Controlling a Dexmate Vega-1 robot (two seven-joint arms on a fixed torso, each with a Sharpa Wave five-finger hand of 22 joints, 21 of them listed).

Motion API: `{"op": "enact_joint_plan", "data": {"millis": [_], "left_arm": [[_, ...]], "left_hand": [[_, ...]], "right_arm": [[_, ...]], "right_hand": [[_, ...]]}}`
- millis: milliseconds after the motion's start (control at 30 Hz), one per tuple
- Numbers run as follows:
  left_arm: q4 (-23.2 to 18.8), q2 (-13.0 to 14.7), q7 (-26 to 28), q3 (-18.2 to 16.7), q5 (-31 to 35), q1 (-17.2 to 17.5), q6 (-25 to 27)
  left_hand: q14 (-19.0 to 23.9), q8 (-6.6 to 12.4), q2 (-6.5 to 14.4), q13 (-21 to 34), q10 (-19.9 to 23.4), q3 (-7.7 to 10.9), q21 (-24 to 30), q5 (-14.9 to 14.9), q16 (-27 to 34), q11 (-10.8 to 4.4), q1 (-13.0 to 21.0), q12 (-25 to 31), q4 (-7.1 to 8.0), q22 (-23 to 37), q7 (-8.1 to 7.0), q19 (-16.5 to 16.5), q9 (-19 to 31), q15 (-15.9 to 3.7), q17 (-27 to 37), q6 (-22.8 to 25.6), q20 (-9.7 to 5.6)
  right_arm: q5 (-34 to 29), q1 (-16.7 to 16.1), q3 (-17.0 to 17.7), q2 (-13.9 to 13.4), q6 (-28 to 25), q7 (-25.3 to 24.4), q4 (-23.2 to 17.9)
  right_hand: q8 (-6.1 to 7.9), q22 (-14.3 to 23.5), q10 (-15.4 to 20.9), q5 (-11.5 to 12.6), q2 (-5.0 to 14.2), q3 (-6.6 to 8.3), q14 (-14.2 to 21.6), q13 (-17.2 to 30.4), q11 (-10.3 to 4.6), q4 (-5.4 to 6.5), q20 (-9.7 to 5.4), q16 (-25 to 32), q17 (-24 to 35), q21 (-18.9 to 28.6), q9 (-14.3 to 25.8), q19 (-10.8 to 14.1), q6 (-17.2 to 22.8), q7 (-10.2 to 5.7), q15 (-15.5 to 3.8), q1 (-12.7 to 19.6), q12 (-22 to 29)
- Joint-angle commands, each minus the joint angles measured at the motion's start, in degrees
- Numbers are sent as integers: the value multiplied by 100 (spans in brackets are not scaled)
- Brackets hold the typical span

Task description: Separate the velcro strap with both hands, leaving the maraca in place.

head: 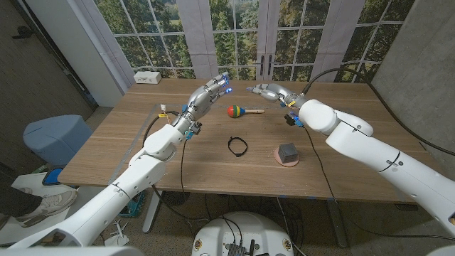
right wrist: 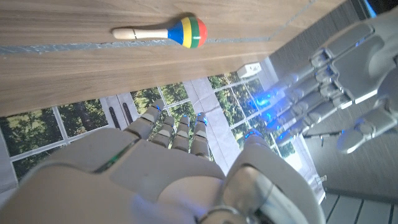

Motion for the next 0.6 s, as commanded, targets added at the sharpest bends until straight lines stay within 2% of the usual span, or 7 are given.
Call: {"op": "enact_joint_plan", "data": {"millis": [33, 100, 200, 400, 600], "left_arm": [[205, -83, 131, -80, 5, -43, -102], [243, -109, 168, -102, -3, -48, -121], [297, -156, 239, -141, -17, -43, -160], [405, -220, 302, -215, -132, -42, -169], [494, -215, 264, -291, -289, -37, -138]], "left_hand": [[-42, 27, 15, -17, 8, 39, 3, -18, 20, -67, -78, 56, 0, 8, 19, 56, 3, -159, 13, -2, -8], [-41, 29, 55, -30, 0, 52, 3, -21, 27, -80, -108, 56, 25, 8, 31, 61, 3, -166, 20, 0, -20], [-47, 35, 99, -50, 6, 68, 6, -29, 31, -83, -154, 63, 58, 8, 64, 75, 3, -175, 27, 13, -47], [-38, 34, 148, -77, 11, 97, 9, -37, 41, -103, -209, 70, 96, 8, 119, 93, 2, -172, 31, 13, -61], [-28, 33, 173, -96, 22, 119, 13, -43, 46, -111, -250, 77, 122, 7, 141, 109, 1, -179, 31, 9, -79]], "right_arm": [[922, -598, 682, 385, 1467, -751, 975], [1012, -630, 702, 443, 1659, -802, 1111], [1136, -670, 720, 540, 1930, -871, 1319], [1325, -760, 751, 730, 2406, -1031, 1674], [1501, -882, 800, 940, 2849, -1213, 1975]], "right_hand": [[-23, 21, 120, -14, 130, 301, 81, 14, -25, 152, -136, 53, 48, -12, 16, 73, 138, 13, -63, -41, -22], [-22, 22, 219, -21, 126, 488, 119, 15, -32, 263, -180, 64, 70, -13, 17, 133, 227, 61, -83, -68, -18], [-22, 22, 261, -26, 121, 601, 171, 16, -19, 336, -206, 82, 86, -16, 18, 166, 287, 83, -127, -94, -25], [-24, 21, 354, -43, 89, 749, 242, 17, 70, 459, -225, 104, 113, -23, 18, 219, 383, 132, -127, -176, -27], [-31, 19, 414, -59, 74, 830, 286, 17, 83, 524, -277, 114, 132, -18, 18, 284, 436, 151, -175, -245, -30]]}}
